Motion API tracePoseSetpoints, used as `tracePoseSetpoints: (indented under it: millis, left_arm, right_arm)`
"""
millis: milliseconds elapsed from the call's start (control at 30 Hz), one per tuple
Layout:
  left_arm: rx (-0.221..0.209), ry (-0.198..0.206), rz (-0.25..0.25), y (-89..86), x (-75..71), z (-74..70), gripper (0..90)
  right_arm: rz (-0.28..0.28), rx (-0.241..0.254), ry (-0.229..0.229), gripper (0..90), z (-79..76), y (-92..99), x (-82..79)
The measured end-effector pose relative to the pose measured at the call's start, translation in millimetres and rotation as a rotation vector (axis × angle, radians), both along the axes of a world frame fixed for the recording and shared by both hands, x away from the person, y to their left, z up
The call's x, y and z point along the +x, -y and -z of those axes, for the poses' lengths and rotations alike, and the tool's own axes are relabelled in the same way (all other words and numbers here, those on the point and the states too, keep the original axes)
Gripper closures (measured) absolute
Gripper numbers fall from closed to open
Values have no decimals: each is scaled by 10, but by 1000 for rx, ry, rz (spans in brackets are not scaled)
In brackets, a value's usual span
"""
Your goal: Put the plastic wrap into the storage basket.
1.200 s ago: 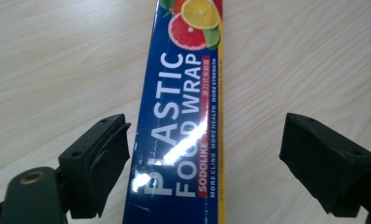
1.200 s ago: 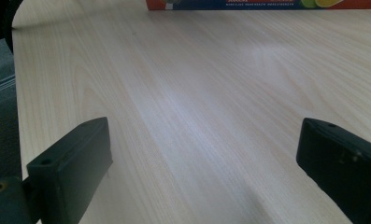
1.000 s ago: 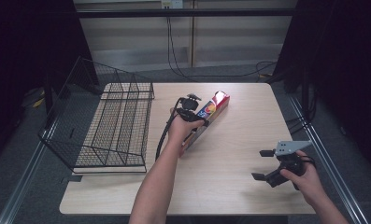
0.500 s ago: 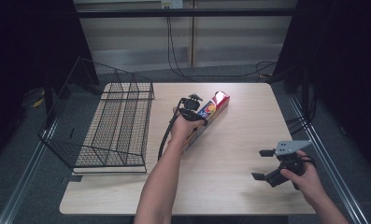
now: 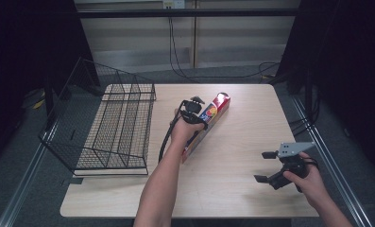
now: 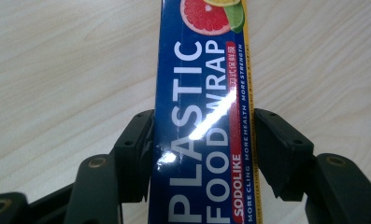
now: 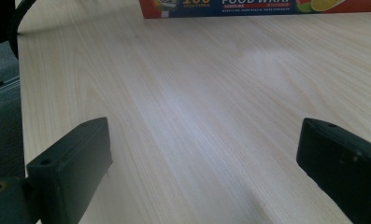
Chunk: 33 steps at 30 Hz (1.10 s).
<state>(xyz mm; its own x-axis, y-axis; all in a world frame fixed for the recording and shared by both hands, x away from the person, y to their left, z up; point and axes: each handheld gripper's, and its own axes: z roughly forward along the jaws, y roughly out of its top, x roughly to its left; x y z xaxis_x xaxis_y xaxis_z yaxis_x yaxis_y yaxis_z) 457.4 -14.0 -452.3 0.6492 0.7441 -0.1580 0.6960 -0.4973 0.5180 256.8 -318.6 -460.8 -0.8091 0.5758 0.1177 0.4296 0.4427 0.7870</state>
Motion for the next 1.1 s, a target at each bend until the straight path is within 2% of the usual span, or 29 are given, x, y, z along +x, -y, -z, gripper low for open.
tracePoseSetpoints:
  millis: [133, 267, 533, 633, 667, 767, 800, 833, 867, 933, 967, 1033, 1100]
  left_arm:
    - [32, -37, 7, -44, -71, -39, 425]
    - [33, -32, 15, -54, -72, -31, 409]
    - [3, -41, -1, 5, 12, 60, 365]
    - [16, -40, 4, 65, 50, 84, 363]
    - [36, -29, 10, 89, 59, 102, 363]
    - [78, -41, 5, 142, 62, 71, 418]
    - [116, -59, 10, 155, 69, 44, 428]
    - [116, -59, 10, 155, 69, 44, 436]
    - [119, -82, 7, 163, 67, 21, 440]
    - [135, -95, 17, 160, 59, 0, 443]
    - [119, -84, 3, 170, 47, 4, 444]
    - [133, -103, 10, 155, 39, -34, 445]
    - [124, -115, -8, 155, 29, -50, 446]
  right_arm:
    - [-1, 0, -1, 31, 1, 1, -5]
    - [0, 3, 0, 30, -5, -9, -6]
    - [-2, -1, -6, 30, 6, -5, -5]
    - [-2, -4, -3, 30, 4, 9, -5]
    - [2, -4, -2, 30, 2, 10, -7]
    - [1, 3, -1, 31, -7, 17, -13]
    - [4, 1, 3, 30, -9, 19, -14]
    - [2, 4, 2, 31, -8, 23, -13]
    - [3, 7, 0, 30, -8, 23, -15]
    - [2, 3, 4, 31, -6, 25, -19]
    - [1, 4, 3, 31, -6, 25, -23]
    - [1, 4, 4, 30, -7, 29, -25]
    - [3, 3, 5, 30, -9, 34, -25]
